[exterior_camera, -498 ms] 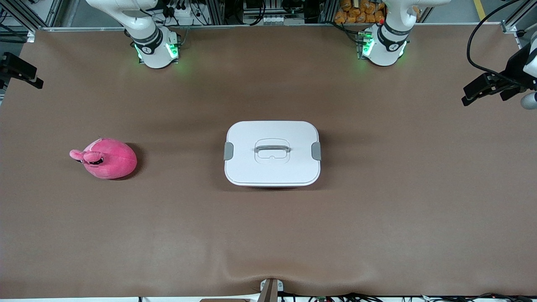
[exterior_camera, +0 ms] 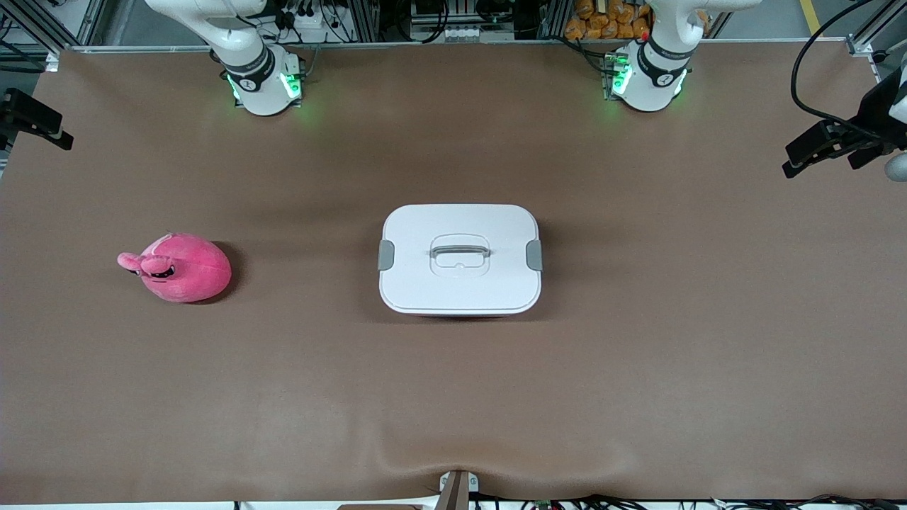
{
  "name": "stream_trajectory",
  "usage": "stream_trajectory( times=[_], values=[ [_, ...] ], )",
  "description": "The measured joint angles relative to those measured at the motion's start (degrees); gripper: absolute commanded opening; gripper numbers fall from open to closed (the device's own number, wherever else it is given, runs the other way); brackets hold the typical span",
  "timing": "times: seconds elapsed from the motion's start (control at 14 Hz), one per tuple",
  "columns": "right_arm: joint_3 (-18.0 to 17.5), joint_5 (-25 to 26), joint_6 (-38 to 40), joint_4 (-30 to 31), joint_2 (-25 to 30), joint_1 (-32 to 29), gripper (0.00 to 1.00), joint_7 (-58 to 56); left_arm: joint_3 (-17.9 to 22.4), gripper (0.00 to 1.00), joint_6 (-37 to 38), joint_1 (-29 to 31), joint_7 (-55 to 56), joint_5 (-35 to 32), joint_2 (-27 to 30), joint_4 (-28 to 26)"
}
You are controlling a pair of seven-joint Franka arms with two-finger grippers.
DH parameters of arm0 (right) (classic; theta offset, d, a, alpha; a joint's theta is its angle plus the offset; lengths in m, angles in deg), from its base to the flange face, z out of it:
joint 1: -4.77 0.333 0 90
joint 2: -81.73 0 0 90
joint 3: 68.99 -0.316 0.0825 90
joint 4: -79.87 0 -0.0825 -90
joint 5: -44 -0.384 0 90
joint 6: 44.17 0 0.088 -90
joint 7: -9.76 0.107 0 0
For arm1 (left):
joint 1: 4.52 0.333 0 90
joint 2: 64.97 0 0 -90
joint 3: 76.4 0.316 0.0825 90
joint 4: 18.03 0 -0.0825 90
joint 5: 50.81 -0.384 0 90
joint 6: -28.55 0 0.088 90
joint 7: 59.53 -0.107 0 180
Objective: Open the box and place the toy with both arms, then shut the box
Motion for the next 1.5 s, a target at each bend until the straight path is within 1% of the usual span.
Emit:
stream_trajectory(
  times=[1.5],
  values=[
    [0.19,-0.01,0.01,0.01,-0.09,-1.05,1.00,0.04,-0.10,1.00,0.88,-0.31,0.02,0.00,-0.59,0.24]
  ],
)
